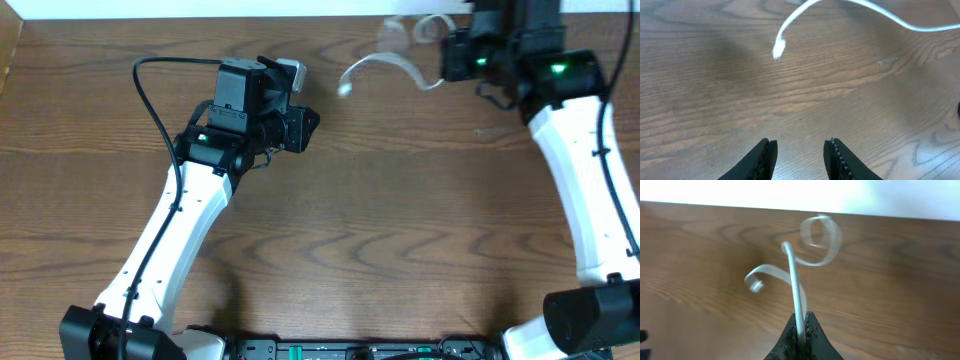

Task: Untangle cables

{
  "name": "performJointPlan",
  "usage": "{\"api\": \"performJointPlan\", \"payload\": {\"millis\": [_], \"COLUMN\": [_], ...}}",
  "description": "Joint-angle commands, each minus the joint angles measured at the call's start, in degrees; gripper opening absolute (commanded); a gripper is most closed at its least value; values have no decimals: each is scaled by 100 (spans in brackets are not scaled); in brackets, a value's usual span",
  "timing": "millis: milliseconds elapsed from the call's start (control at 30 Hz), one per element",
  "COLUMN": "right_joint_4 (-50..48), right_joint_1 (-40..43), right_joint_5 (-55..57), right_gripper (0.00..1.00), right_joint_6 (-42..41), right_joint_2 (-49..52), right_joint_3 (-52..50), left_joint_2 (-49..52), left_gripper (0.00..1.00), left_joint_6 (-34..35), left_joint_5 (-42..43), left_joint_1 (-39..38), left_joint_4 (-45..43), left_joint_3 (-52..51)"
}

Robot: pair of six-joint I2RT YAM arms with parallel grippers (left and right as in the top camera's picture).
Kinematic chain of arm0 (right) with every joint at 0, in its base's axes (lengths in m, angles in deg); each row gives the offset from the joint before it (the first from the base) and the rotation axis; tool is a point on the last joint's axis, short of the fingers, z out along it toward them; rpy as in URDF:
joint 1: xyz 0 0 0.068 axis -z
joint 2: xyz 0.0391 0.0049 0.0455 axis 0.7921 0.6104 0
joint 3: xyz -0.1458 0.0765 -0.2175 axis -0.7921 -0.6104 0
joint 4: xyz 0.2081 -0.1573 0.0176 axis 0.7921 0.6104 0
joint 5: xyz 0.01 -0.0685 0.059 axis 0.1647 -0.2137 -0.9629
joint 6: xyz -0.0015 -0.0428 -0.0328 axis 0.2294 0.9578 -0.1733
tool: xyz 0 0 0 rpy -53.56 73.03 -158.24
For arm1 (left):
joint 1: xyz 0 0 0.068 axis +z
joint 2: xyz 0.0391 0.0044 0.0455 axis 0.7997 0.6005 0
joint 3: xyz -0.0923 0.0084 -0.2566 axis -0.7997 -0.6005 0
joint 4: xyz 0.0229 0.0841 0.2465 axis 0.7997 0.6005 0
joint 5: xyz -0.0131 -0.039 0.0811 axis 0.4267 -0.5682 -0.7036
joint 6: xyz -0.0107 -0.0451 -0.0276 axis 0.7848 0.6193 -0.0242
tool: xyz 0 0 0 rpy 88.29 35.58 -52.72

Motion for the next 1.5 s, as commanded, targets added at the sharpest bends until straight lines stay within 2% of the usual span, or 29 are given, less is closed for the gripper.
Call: {"api": "performJointPlan", "payload": {"millis": [0, 200, 433, 767, 933, 1033, 1233, 1467], "right_joint_4": [-9, 205, 629, 1928, 2483, 3062, 3742, 4052], "right_joint_1": [-52, 103, 299, 811, 1130, 1355, 1897, 2452], "right_joint_5": [492, 708, 1777, 3670, 4306, 5010, 5071, 5056], "right_gripper": [1, 1, 1, 1, 1, 1, 1, 1], "right_joint_6": [-166, -212, -232, -1589, -1937, -2520, -3084, -3101], "right_joint_2": [-68, -68, -96, -98, -109, -109, -109, -109], "right_joint_3": [68, 70, 70, 70, 70, 68, 46, 37], "left_joint_2": [50, 50, 50, 50, 50, 50, 50, 50], "left_gripper": [36, 36, 36, 36, 36, 36, 36, 36], "left_joint_6": [9, 9, 7, 4, -17, -17, -17, -107], "left_joint_5": [-55, -55, -57, -79, -79, -79, -79, -79], "left_joint_1": [7, 7, 7, 7, 7, 7, 7, 7], "left_joint_4": [48, 79, 166, 210, 243, 256, 256, 319], "left_joint_3": [-13, -13, -13, -13, -13, -13, -13, -13]}}
